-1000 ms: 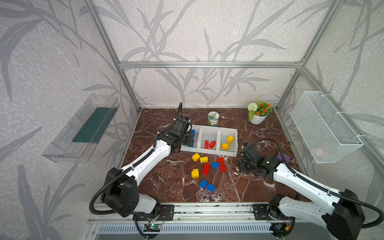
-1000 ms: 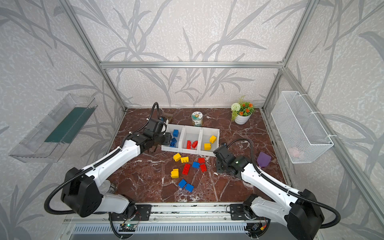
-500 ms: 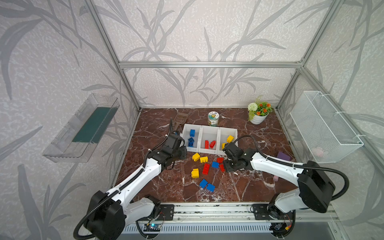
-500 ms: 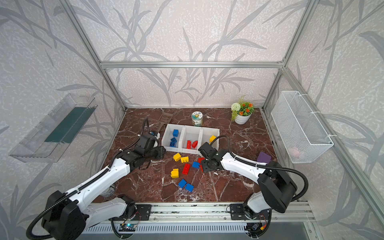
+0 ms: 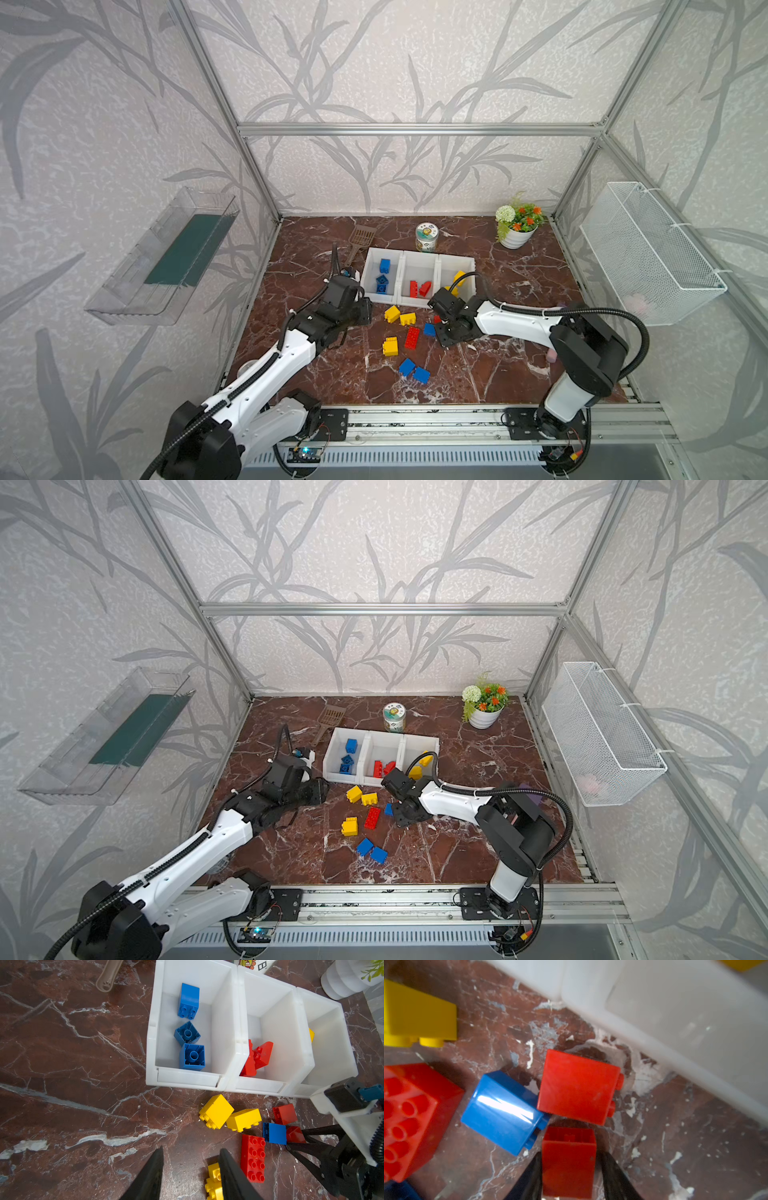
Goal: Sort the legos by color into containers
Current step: 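Lower the right gripper and grasp a red brick from the pile, then carry the red brick with the right gripper into the middle compartment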
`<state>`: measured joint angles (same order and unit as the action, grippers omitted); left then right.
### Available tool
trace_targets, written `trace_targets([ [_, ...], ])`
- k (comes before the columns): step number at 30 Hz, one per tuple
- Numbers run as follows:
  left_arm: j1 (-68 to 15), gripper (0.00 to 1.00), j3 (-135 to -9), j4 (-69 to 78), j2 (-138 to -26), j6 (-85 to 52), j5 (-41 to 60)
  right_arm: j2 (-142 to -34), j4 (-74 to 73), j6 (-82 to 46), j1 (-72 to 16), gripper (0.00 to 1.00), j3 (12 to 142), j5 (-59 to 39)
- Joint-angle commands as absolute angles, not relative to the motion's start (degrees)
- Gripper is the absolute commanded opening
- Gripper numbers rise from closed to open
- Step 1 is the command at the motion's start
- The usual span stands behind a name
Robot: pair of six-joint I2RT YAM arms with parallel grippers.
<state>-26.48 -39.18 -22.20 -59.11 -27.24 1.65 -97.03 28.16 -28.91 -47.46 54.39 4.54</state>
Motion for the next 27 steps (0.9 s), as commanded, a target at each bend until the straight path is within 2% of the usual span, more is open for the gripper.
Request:
trace_targets([
  [1,-26.19,0.47,-38.54,-21.75,-57.67,-28.48,1.83,-97.47,29.18,-29.19,-47.96,0.38,55.48,6.10],
  [5,-26.20,0.47,-38.19,-21.79,-57.30,-28.63,1.67,-96.53,29.81,-29.53,-48.67,0.32,55.35,6.72],
  [11,-26.23,0.47,-37.49,-21.73,-56.70,-29.07,1.73,-91.13,33.42,-27.41,-49.37,0.31,58.16,8.40],
  [16,-26.23,0.47,-36.96,-21.59,-56.16,-29.15,1.24,-89.83,34.50,-20.99,-49.15,0.31,66.45,12.52],
  [21,-26.26,0.47,-36.26,-21.52,-55.27,-29.70,2.01,-96.82,34.41,-14.88,-46.59,0.31,78.59,11.34],
  [27,-26.20,0.47,-34.95,-22.71,-52.06,-30.06,1.39,-107.74,36.93,-13.99,-42.75,0.33,90.57,9.02],
])
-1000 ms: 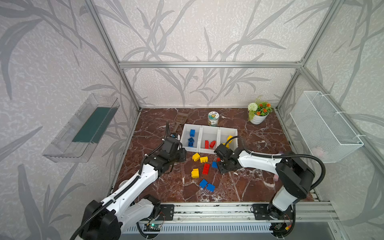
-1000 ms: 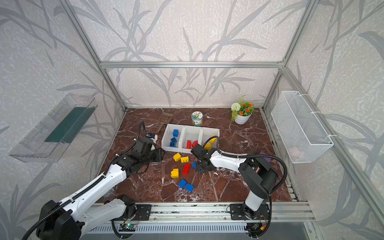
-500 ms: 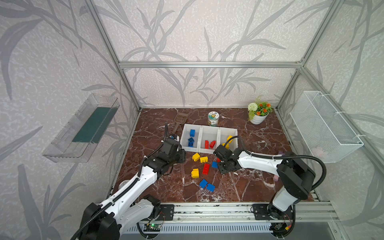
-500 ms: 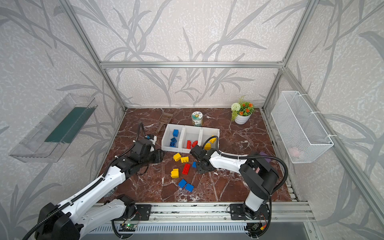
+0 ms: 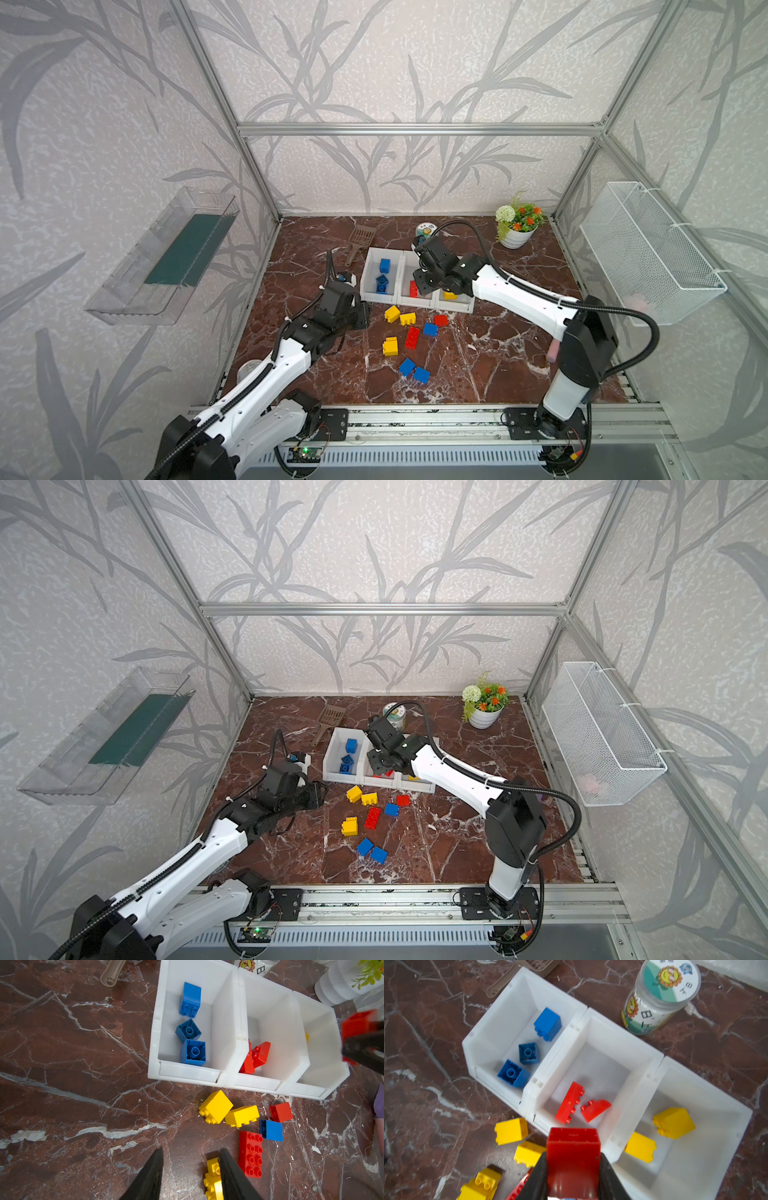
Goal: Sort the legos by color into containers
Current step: 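Carry the red brick with the right gripper into the middle compartment, then withdraw the right gripper while the left gripper moves over the pile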
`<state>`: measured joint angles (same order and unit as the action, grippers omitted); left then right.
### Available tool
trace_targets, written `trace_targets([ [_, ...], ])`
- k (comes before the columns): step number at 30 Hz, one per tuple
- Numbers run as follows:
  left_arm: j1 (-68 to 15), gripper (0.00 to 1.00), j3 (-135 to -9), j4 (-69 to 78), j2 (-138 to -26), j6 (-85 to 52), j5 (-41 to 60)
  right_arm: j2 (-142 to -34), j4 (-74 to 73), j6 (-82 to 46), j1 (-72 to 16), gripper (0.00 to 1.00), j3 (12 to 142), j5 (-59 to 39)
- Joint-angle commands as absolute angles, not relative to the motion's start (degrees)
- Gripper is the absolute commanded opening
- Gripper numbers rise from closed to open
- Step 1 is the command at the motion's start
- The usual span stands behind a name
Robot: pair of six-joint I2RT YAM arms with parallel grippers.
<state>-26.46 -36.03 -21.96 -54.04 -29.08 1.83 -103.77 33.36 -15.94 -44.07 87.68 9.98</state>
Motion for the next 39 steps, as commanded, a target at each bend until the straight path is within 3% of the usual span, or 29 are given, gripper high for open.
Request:
trace_targets([
  [1,-26.25,0.47,-34.75,-23.06,-51.59,-30.10,1.29,-108.96,37.11,-14.02,-42.50,0.33,91.66,8.70],
  [5,-26.29,0.47,-33.63,-23.72,-49.78,-30.69,1.15,-111.90,36.90,-14.52,-41.88,0.36,93.54,7.84],
  [9,-26.25,0.48,-33.13,-23.77,-49.05,-31.07,1.47,-112.24,36.68,-15.33,-41.49,0.55,93.76,7.93],
  [12,-26.28,0.48,-33.13,-23.73,-49.13,-31.18,1.58,-111.29,36.57,-15.31,-41.45,0.59,93.79,8.00],
  [24,-26.33,0.50,-33.09,-23.45,-49.66,-31.21,2.67,-102.70,36.30,-16.73,-41.33,0.61,87.57,8.17],
  [32,-27.32,0.52,-33.48,-22.97,-51.90,-29.60,7.46,-87.25,34.85,-20.99,-41.31,0.61,69.35,9.68],
  [39,-33.42,0.53,-33.40,-22.76,-56.87,-31.29,7.66,-71.08,37.29,-30.58,-41.53,0.61,50.86,9.92],
])
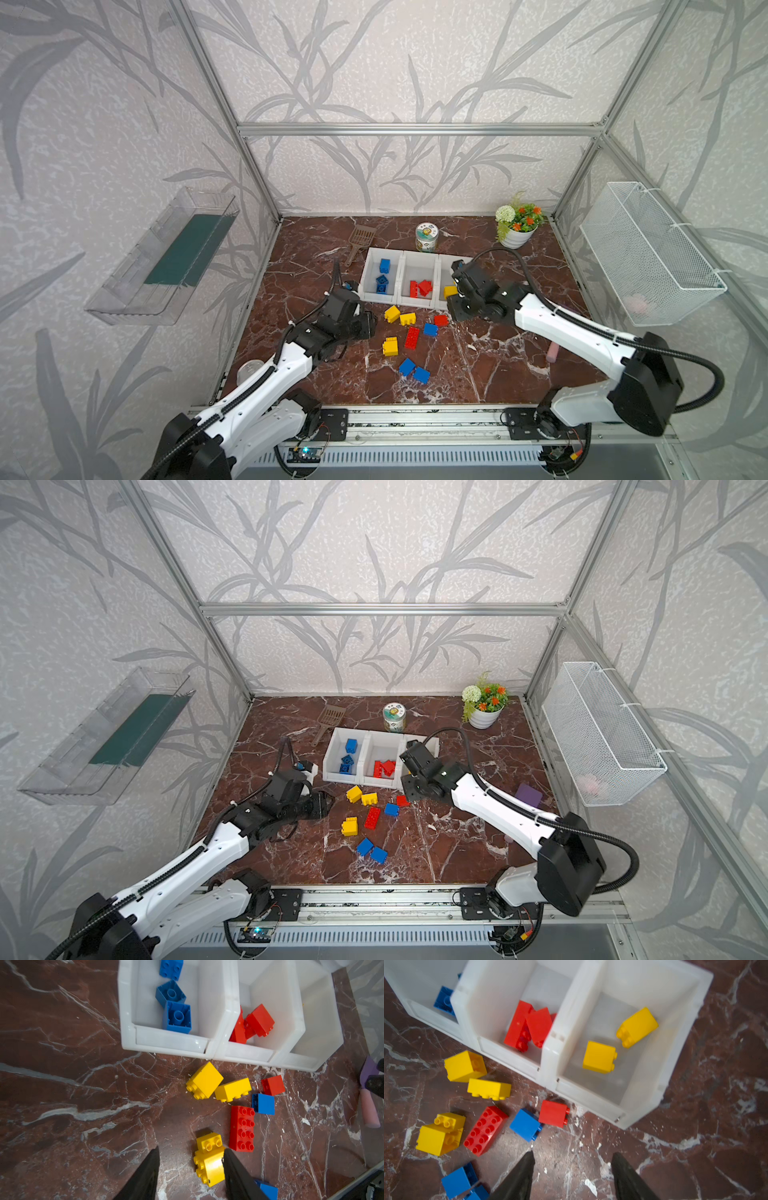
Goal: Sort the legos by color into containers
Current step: 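Withdraw the right gripper while the left gripper moves over the pile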
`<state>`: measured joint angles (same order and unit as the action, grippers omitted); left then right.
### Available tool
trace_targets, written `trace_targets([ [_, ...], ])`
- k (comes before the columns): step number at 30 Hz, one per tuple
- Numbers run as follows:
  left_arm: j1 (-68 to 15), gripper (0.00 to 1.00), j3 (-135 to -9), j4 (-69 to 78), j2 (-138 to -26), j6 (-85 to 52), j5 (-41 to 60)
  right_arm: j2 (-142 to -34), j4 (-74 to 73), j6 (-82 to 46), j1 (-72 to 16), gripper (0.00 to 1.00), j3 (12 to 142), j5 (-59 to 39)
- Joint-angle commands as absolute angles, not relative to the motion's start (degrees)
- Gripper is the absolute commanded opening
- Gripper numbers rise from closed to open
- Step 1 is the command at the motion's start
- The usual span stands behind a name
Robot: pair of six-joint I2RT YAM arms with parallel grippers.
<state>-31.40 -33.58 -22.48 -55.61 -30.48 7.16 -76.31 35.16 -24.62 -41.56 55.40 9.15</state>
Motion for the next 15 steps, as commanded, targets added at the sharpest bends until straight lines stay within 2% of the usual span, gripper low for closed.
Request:
trace_targets([
  [1,-34.49,0.53,-33.45,-22.71,-57.77,-31.46,7.58,-68.95,36.84,-31.61,-41.65,0.61,48.41,9.68],
  [8,-39.09,0.57,-33.30,-23.07,-63.32,-34.40,9.20,-58.08,39.17,-38.78,-41.93,0.60,40.18,12.42],
  [15,-40.90,0.62,-32.70,-20.67,-66.12,-35.85,10.18,-57.02,39.00,-39.57,-41.92,0.61,38.70,11.72],
])
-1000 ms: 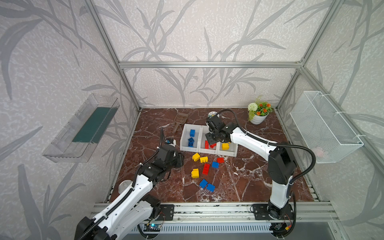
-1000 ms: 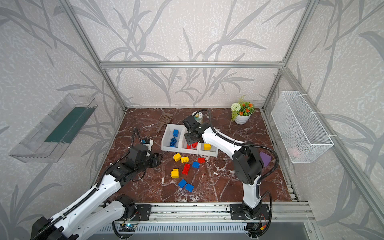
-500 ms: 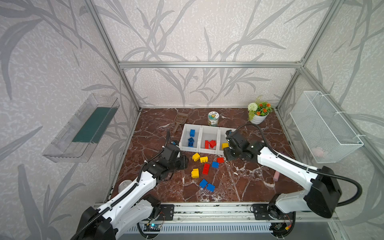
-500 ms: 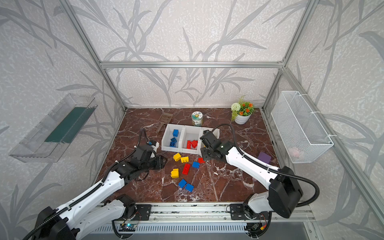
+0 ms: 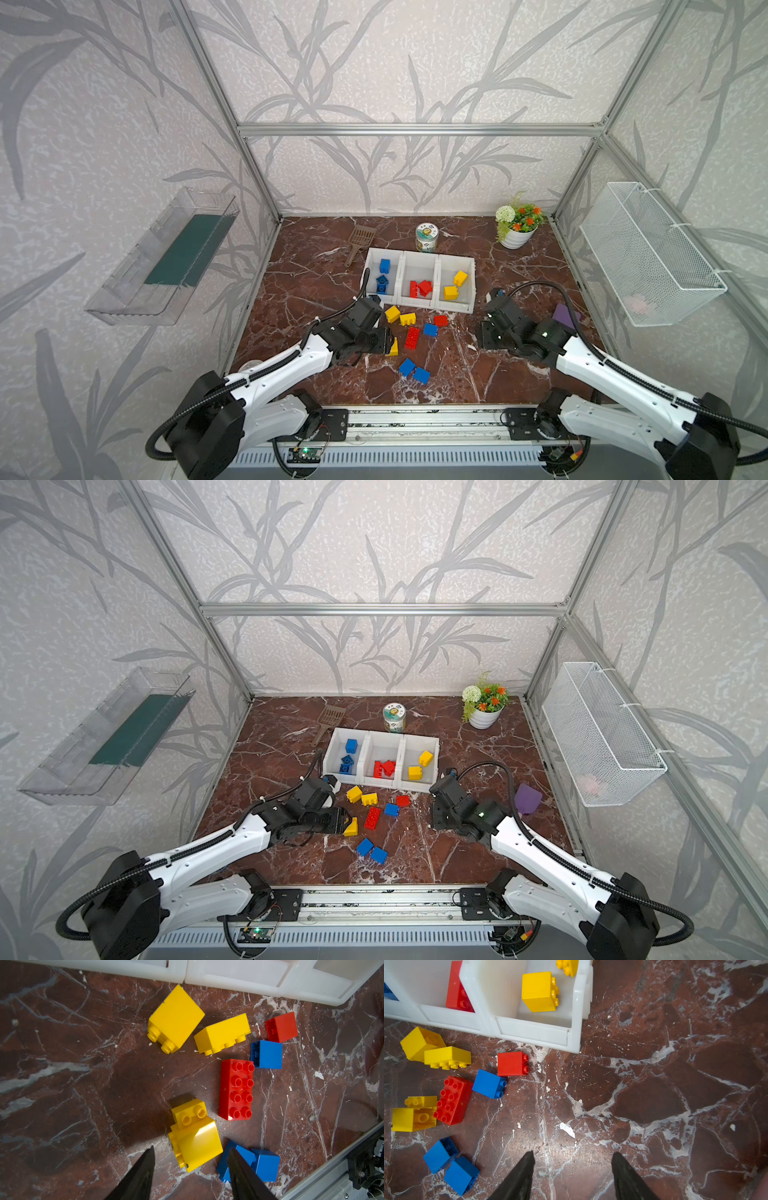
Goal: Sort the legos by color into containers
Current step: 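Withdraw the right gripper while the left gripper moves over the pile, then lower the left gripper and grasp a yellow brick from the pile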
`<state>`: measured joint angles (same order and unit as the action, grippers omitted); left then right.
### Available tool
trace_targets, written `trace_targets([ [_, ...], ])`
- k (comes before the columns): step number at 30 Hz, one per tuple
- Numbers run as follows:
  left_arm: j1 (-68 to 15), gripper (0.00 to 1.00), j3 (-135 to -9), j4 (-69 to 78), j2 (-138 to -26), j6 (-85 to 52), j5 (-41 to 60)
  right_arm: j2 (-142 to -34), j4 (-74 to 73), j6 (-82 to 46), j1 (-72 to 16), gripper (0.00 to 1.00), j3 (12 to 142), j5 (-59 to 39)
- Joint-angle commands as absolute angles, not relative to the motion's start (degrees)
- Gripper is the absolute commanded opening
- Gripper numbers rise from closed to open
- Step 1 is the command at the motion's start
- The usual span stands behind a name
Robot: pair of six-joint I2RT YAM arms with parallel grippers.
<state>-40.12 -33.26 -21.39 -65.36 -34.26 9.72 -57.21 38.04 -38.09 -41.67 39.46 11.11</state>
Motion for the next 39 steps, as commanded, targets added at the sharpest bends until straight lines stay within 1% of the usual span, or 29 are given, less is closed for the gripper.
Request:
trace_targets([
  [1,-41.19,0.63,-32.61,-20.69,-66.43,-36.11,10.03,-57.04,38.81,-39.78,-41.93,0.61,38.60,11.52],
  [7,-43.09,0.67,-32.59,-19.17,-69.17,-37.00,9.95,-56.51,37.96,-40.34,-42.45,0.61,37.59,11.16],
  [20,-46.14,0.66,-37.12,-21.49,-77.89,-35.79,6.09,-55.02,38.03,-41.58,-42.71,0.61,36.10,11.25],
  [28,-46.54,0.59,-38.58,-21.33,-80.50,-34.59,5.30,-55.11,38.07,-41.79,-42.80,0.60,35.83,11.34],
  [34,-46.50,0.42,-38.76,-21.64,-79.92,-33.75,4.14,-55.11,38.09,-42.10,-42.80,0.60,35.72,11.38],
  [36,-46.54,0.40,-38.89,-21.69,-79.34,-33.48,3.97,-55.11,38.32,-42.18,-42.87,0.60,35.73,11.36],
  [39,-46.41,0.39,-40.28,-22.61,-78.48,-32.17,3.62,-55.02,38.37,-42.28,-42.89,0.60,35.79,11.34],
])
